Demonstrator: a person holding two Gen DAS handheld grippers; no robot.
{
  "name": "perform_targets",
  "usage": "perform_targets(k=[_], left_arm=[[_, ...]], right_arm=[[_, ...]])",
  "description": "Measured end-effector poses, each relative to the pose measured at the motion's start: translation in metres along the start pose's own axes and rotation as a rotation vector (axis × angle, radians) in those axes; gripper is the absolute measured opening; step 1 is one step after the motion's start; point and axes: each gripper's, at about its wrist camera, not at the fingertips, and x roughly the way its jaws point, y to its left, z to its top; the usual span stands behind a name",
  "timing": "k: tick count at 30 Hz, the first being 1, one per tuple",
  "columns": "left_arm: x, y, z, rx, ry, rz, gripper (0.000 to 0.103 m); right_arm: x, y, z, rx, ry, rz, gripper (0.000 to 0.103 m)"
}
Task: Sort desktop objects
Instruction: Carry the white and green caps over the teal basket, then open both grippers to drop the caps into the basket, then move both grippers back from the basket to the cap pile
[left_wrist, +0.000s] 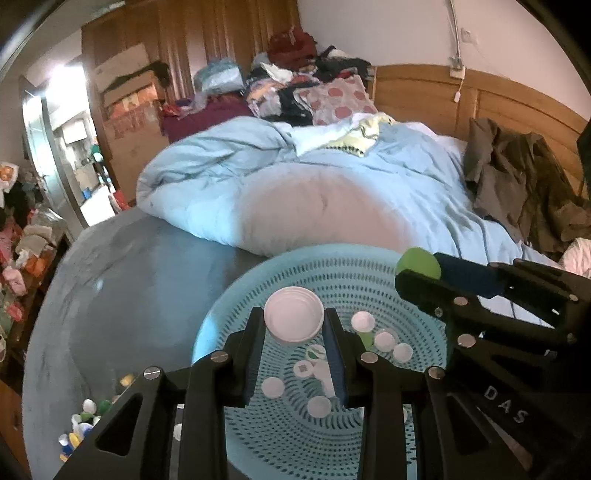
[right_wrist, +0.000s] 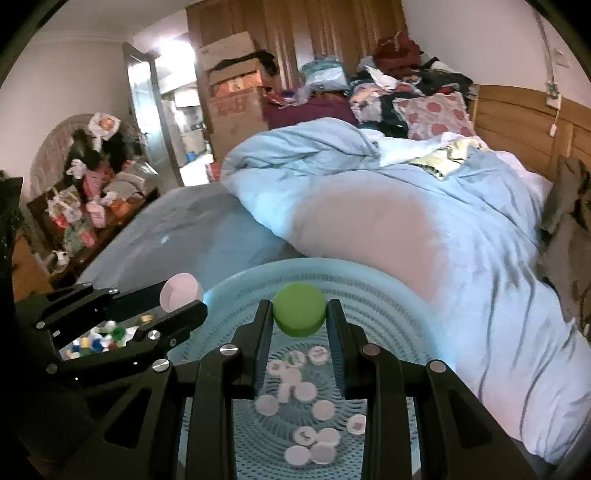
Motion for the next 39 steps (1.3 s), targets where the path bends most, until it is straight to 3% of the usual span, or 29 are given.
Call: perform_targets(k=[10,19,20,22,23,30,36,39], left_arm=[[0.028,-0.003,-0.007,-0.012,0.064,-0.006,0.033],[0.028,0.004,-0.011,-0.024,0.064,0.001,0.034],[0.028,0.004,-0.011,-0.021,0.061,-0.003,0.037],[0.03,0.004,-0.013,-0.002,0.063,0.012,0.094],[0.028,0.004,-0.014,0.003,0.044,0.036,0.101],[0.015,0.025,-0.033,-0.018,0.017,0.081,0.102],[-0.028,0.081,-0.108,-0.103,-0.011,0.174,0.102],[-0.065,0.128,-0.156,-0.192,-0.02,0.271,0.102]], right_arm=[[0.005,-0.011,-0.004,0.023,0.03,-0.02,0.025],[0.007,-0.011,-0.003,0.024,0.032,-0.03,0.026],[0.007,-0.011,-0.003,0.021,0.025,-0.052,0.026],[0.008,-0.015,-0.005,0.021,0.016,-0.101,0.05],[0.008,-0.017,-0.005,0.027,0.01,-0.101,0.067],[0.009,-0.01,-0.005,-0.005,-0.004,-0.089,0.068],[0.007,0.028,-0.009,-0.063,-0.044,0.019,0.068],[0.003,0.064,-0.017,-0.139,-0.069,0.09,0.068]])
